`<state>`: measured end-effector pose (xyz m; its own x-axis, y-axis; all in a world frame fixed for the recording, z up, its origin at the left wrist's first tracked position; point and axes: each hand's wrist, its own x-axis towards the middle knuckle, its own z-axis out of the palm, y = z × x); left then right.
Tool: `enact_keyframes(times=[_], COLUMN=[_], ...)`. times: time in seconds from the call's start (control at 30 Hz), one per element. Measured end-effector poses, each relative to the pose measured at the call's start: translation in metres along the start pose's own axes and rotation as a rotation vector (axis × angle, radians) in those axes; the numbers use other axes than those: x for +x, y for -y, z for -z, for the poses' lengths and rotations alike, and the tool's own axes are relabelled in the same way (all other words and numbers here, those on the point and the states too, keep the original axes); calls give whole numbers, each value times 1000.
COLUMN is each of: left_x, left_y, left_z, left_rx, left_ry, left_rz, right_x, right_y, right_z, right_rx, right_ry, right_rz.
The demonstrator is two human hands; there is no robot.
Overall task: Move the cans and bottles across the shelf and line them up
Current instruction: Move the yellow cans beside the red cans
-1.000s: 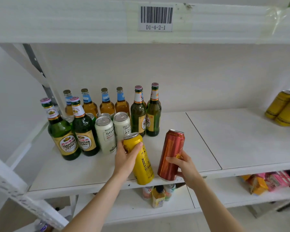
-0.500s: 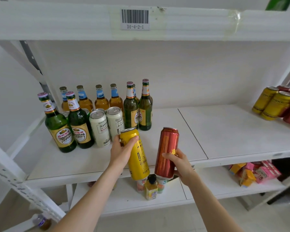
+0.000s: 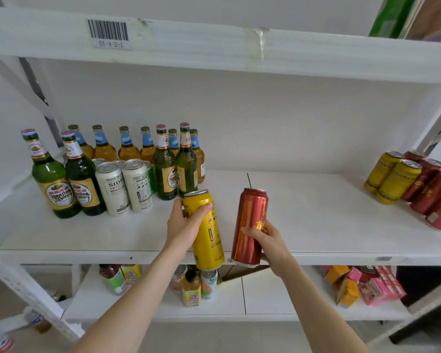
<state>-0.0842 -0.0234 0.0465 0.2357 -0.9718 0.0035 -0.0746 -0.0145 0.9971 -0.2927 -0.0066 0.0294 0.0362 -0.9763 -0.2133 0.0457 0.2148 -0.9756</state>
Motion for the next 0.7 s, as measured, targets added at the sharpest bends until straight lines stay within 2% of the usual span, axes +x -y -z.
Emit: enact_keyframes(times=[0.23, 0.7], left_x=[-5, 31], left_y=[-12, -33], left_z=[-64, -235], left_rx=[54, 144], left_ry=[13, 160], left_rz=[-15, -105], right_x=[7, 45], right_y=[5, 20], right_z=[62, 213], right_rx=[6, 22], right_ry=[-13, -127], right_rz=[40, 112])
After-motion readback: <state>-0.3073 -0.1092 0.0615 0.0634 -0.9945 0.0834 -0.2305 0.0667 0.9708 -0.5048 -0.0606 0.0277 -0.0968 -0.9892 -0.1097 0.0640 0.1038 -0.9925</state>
